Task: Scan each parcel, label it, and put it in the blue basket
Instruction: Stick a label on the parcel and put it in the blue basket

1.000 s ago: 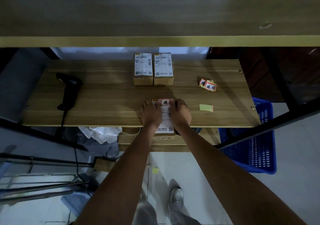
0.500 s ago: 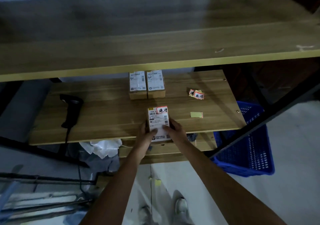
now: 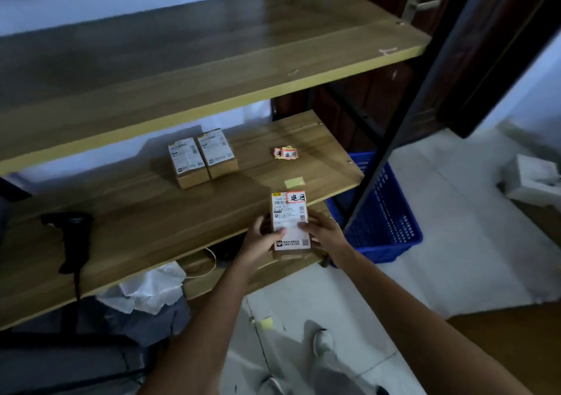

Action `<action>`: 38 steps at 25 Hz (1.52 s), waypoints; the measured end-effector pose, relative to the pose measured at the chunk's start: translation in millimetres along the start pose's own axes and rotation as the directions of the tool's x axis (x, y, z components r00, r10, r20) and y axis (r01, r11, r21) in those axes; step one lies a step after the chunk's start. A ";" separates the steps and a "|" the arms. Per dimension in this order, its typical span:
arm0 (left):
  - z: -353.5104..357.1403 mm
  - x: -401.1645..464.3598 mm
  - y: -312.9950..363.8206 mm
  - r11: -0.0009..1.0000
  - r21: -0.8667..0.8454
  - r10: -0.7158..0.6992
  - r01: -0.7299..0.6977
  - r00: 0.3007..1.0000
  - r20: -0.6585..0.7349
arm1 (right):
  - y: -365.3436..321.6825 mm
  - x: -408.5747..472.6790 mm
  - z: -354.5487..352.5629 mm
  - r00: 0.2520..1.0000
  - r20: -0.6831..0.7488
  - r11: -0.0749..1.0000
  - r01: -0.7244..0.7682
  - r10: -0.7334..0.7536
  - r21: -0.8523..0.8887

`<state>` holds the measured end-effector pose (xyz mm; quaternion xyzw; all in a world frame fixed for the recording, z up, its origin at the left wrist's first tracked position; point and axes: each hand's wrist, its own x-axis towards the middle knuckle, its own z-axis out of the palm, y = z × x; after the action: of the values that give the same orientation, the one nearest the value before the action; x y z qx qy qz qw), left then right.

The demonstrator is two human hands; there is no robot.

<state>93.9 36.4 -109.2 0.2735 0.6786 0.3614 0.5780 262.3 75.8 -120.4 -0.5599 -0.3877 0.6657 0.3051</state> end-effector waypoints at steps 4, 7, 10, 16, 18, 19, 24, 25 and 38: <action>58.9 -10.3 -8.6 0.992 0.118 0.023 -0.035 0.994 0.104 | 19.9 -17.3 -61.3 0.988 -0.097 0.992 -0.117 0.121 0.045; 102.0 -5.6 -19.2 0.984 0.178 -0.021 -0.005 0.989 0.144 | 23.7 -26.4 -108.2 0.980 -0.069 0.982 -0.186 0.187 0.029; 159.7 -0.8 -20.8 0.986 0.165 -0.048 0.020 0.984 0.170 | 20.9 -24.6 -165.5 0.969 -0.078 0.972 -0.233 0.234 0.021; 283.4 29.7 -13.2 0.988 0.117 -0.125 0.104 0.974 0.187 | 8.3 3.6 -289.4 0.964 -0.079 0.966 -0.258 0.255 -0.033; 319.7 40.2 -8.7 0.984 0.145 -0.128 0.102 0.975 0.183 | -0.6 14.9 -323.5 0.959 -0.097 0.961 -0.271 0.266 -0.050; 338.6 44.7 -5.9 0.981 0.157 -0.137 0.110 0.976 0.169 | -4.0 20.5 -342.0 0.955 -0.106 0.957 -0.283 0.276 -0.062; 396.1 62.9 7.5 0.970 0.198 -0.170 0.139 0.974 0.150 | -13.2 41.4 -398.3 0.947 -0.109 0.946 -0.313 0.303 -0.089; 402.7 65.8 10.0 0.966 0.214 -0.178 0.145 0.974 0.141 | -13.2 44.8 -404.4 0.946 -0.108 0.945 -0.316 0.307 -0.084; 444.3 143.2 37.0 0.975 0.151 -0.183 0.166 0.977 0.110 | -34.6 121.4 -426.2 0.940 -0.174 0.949 -0.308 0.294 -0.060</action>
<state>502.5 248.7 -194.8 0.2748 0.6868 0.2427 0.6276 657.2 270.0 -183.3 -0.6779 -0.2996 0.6390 0.2057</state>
